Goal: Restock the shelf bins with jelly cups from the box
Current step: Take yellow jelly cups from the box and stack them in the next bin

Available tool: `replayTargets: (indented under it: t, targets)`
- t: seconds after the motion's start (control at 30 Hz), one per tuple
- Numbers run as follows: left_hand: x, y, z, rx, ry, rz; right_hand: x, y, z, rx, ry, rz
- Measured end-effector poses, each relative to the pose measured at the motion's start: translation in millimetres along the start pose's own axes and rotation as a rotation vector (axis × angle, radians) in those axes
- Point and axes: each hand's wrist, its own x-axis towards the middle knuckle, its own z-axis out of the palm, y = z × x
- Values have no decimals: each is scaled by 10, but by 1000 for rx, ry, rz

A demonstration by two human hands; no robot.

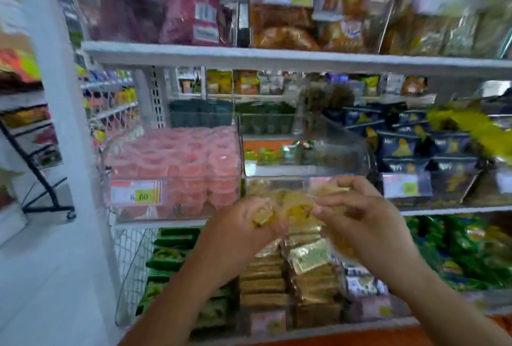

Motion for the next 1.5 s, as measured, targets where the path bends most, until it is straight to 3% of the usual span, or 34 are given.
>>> replayTargets:
  t: [0.1,0.2,0.33,0.53,0.7,1.03,1.23,1.33,1.5]
  targets:
    - [140,217,-175,47,109,42,491,-285,-182,-110,31,-154]
    - [235,266,-320,96,170,10,1202,-373,-266,-304,-19,-149]
    - [334,121,-462,171,159,-62,2150,-33,-51,-606,-345,-67]
    - [419,88,-644,337,151,-67,2708,334,491,-1017,-801,-22]
    - [484,142,-656,392,100,-63,2879,584,778,-1041,-989,156]
    - [437,115,-606,359,77,-61,2836,675,367,-639,-950,303]
    - [376,147,-576,365,65,-66,2700,771,165,-498,-1061,379]
    - [367,154,-564,360,69,-62,2708,852,234,-602,-1048,408]
    - [369,126,-556,351,67,-56,2679,756,215,-1126,-1085,256]
